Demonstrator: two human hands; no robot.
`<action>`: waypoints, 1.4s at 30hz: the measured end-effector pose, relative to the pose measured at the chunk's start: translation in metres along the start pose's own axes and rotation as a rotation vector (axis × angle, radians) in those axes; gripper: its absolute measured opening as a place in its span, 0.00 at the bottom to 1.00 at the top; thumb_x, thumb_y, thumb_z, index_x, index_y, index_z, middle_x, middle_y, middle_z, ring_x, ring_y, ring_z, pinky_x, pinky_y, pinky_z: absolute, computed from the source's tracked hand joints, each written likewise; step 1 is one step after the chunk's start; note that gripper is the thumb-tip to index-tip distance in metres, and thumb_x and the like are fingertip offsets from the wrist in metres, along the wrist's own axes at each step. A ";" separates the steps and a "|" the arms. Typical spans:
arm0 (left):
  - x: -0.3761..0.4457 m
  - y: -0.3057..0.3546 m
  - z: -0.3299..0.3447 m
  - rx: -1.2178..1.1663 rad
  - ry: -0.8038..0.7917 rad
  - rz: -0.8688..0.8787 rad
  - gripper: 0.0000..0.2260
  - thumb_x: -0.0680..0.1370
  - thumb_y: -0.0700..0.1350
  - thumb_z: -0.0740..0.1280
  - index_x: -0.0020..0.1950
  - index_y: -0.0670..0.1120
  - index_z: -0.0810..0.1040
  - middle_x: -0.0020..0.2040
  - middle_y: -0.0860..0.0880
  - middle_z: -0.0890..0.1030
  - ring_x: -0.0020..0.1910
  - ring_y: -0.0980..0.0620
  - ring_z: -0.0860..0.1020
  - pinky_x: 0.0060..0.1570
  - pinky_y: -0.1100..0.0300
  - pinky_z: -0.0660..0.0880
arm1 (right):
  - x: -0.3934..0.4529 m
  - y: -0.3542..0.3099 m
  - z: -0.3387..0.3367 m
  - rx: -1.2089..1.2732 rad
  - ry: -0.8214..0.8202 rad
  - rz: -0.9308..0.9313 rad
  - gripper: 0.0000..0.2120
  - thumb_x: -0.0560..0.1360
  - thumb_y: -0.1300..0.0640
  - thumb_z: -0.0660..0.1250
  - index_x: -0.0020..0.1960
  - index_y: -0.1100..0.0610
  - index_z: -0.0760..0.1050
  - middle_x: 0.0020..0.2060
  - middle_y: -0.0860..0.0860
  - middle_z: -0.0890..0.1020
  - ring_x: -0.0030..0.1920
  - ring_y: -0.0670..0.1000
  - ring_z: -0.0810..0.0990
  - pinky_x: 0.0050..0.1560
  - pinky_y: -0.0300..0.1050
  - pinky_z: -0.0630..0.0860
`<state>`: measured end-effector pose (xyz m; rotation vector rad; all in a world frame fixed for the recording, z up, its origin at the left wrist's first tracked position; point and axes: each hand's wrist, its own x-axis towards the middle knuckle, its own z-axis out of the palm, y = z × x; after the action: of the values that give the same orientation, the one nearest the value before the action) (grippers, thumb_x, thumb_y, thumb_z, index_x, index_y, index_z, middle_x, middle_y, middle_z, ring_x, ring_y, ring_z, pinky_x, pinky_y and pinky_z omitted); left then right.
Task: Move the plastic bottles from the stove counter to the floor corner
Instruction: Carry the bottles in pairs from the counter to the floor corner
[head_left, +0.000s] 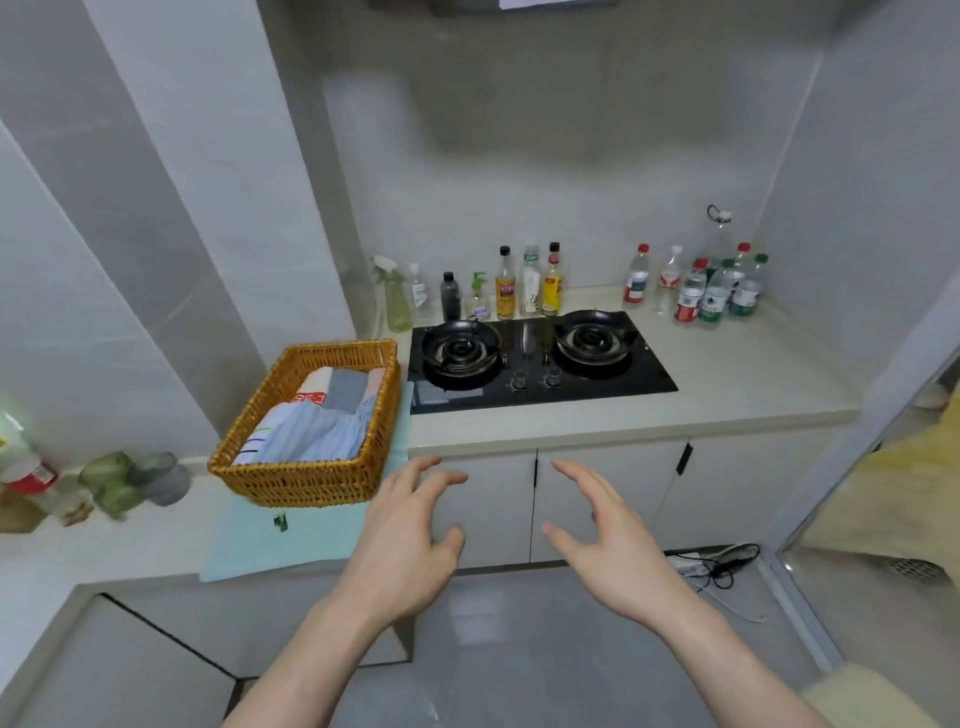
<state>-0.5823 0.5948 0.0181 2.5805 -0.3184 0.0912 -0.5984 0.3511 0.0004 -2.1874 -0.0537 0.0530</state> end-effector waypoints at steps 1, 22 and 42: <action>0.015 0.007 0.003 0.004 0.005 0.010 0.24 0.73 0.48 0.67 0.69 0.58 0.72 0.75 0.57 0.63 0.75 0.53 0.61 0.74 0.56 0.59 | 0.013 0.005 -0.012 0.004 0.004 0.004 0.31 0.79 0.53 0.70 0.78 0.40 0.62 0.72 0.30 0.63 0.68 0.34 0.64 0.75 0.44 0.66; 0.343 0.087 0.094 -0.054 -0.066 0.170 0.24 0.75 0.48 0.68 0.70 0.60 0.70 0.76 0.60 0.61 0.76 0.55 0.58 0.76 0.56 0.59 | 0.254 0.107 -0.180 0.037 0.185 0.066 0.30 0.79 0.50 0.70 0.75 0.32 0.62 0.76 0.30 0.62 0.76 0.38 0.63 0.78 0.52 0.65; 0.578 0.262 0.236 -0.091 -0.166 0.240 0.25 0.75 0.48 0.68 0.72 0.58 0.70 0.76 0.59 0.60 0.76 0.55 0.58 0.73 0.63 0.52 | 0.399 0.256 -0.412 0.025 0.281 0.184 0.29 0.78 0.50 0.71 0.72 0.30 0.62 0.67 0.32 0.66 0.67 0.41 0.70 0.73 0.46 0.68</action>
<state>-0.0854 0.1351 0.0212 2.4544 -0.6782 -0.0502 -0.1715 -0.1089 0.0224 -2.1492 0.3053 -0.1489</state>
